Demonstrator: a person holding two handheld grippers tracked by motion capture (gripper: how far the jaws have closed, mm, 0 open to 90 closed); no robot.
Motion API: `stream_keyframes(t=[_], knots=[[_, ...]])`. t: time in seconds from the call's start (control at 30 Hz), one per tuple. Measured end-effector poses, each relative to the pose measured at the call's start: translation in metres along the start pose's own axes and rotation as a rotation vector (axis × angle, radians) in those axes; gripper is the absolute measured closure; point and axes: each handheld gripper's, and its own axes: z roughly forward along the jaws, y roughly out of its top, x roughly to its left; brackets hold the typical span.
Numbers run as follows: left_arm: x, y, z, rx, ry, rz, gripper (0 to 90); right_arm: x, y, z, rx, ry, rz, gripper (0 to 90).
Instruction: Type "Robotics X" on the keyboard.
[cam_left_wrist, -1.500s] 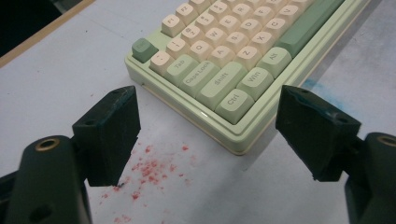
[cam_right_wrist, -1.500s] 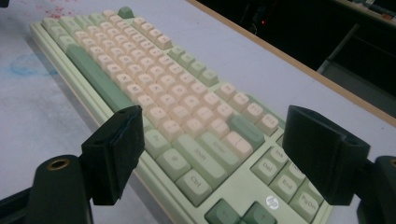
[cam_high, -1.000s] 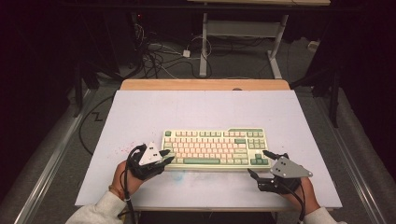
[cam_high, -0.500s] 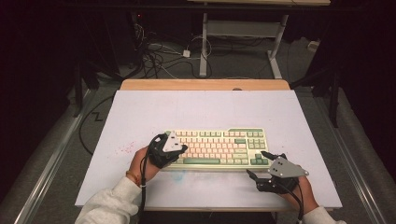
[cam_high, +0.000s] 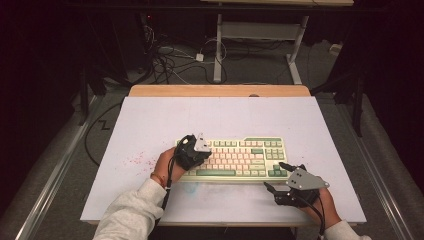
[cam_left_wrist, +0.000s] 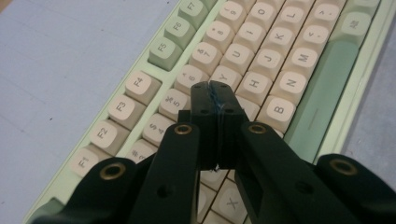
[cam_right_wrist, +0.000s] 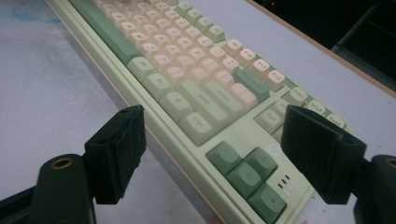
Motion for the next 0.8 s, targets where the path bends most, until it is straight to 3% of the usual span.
stream_keyframes(t=[0.23,0.4,0.5,0.8], knots=[[0.0,0.008,0.007,0.012,-0.004,0.021,86.8,0.001,0.0,0.002,0.012,0.004,-0.008,23.4],[0.001,0.011,0.011,0.03,0.015,0.022,86.8,0.002,0.0,0.002,0.016,0.009,-0.014,23.5],[0.001,0.01,0.017,0.065,-0.01,0.02,86.9,0.002,0.0,0.003,0.018,0.01,-0.018,23.5],[0.002,0.01,0.007,0.018,0.007,0.025,87.3,0.002,0.001,0.002,0.01,0.006,-0.01,23.5]])
